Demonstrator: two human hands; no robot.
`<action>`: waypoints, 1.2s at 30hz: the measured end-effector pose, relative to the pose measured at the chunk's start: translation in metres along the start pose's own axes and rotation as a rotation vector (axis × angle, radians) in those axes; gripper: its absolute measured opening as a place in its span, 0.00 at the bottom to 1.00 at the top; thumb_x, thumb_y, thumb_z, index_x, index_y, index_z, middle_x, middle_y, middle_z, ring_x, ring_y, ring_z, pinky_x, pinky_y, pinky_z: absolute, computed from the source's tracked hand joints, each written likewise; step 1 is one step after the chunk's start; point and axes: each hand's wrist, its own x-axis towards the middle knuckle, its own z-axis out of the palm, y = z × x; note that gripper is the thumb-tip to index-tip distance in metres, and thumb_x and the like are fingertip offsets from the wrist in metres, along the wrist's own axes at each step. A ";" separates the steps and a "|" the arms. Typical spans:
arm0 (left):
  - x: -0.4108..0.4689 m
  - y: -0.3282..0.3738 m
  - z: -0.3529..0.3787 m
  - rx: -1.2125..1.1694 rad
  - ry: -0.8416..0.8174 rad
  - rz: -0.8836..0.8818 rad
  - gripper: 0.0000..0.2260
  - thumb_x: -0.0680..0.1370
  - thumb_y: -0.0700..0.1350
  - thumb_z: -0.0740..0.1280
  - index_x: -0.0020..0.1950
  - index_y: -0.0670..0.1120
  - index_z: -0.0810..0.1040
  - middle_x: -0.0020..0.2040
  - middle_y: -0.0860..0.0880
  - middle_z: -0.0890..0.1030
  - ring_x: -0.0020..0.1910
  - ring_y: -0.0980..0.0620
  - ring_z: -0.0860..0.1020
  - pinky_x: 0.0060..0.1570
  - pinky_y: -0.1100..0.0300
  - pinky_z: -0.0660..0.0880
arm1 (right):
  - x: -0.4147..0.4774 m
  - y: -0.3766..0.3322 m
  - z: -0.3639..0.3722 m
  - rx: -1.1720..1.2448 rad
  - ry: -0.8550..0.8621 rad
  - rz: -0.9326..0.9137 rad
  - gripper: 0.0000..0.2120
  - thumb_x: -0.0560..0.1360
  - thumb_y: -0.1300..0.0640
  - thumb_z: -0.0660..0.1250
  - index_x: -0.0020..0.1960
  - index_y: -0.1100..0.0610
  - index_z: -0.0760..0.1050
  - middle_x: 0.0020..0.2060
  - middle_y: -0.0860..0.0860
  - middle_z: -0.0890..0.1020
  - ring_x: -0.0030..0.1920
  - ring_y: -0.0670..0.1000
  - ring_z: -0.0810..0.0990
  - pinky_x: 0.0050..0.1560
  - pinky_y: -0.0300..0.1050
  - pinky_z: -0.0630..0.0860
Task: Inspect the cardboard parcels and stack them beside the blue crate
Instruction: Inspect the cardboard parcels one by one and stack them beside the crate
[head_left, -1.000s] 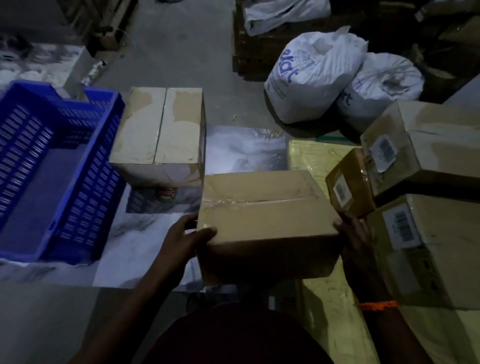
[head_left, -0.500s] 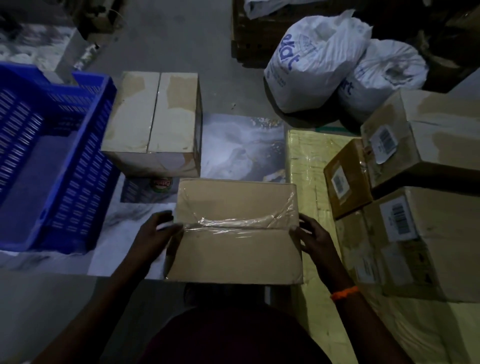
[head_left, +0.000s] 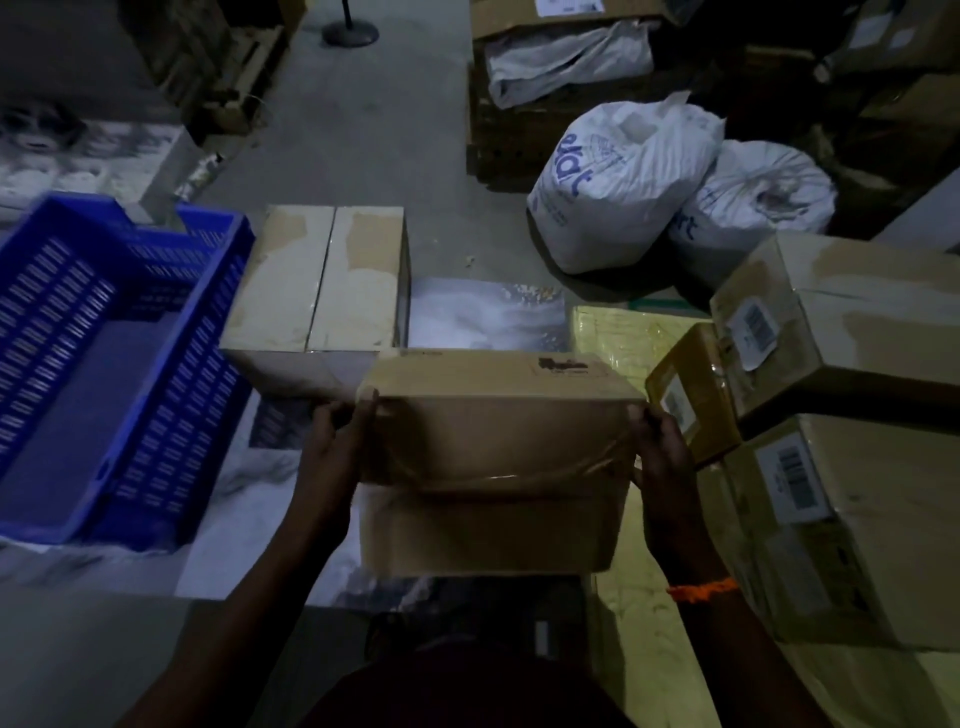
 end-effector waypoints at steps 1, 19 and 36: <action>-0.002 0.005 0.000 -0.014 0.009 -0.004 0.32 0.68 0.75 0.67 0.61 0.54 0.75 0.59 0.54 0.79 0.61 0.52 0.77 0.61 0.45 0.76 | -0.003 -0.003 0.000 0.013 0.010 -0.013 0.12 0.76 0.34 0.67 0.58 0.34 0.79 0.57 0.38 0.84 0.59 0.39 0.81 0.60 0.51 0.79; -0.025 -0.030 -0.014 0.483 0.031 0.441 0.29 0.78 0.60 0.64 0.75 0.47 0.69 0.72 0.47 0.72 0.70 0.58 0.71 0.65 0.57 0.72 | -0.030 0.024 0.012 -0.648 0.076 -0.363 0.33 0.79 0.40 0.64 0.79 0.56 0.66 0.73 0.57 0.73 0.72 0.54 0.71 0.69 0.56 0.74; 0.004 -0.028 0.039 1.306 -0.254 0.784 0.26 0.83 0.55 0.52 0.79 0.46 0.68 0.80 0.44 0.65 0.79 0.43 0.64 0.74 0.42 0.61 | -0.020 0.018 0.094 -1.264 -0.313 -0.723 0.33 0.83 0.41 0.51 0.82 0.60 0.61 0.81 0.57 0.62 0.82 0.55 0.58 0.80 0.58 0.55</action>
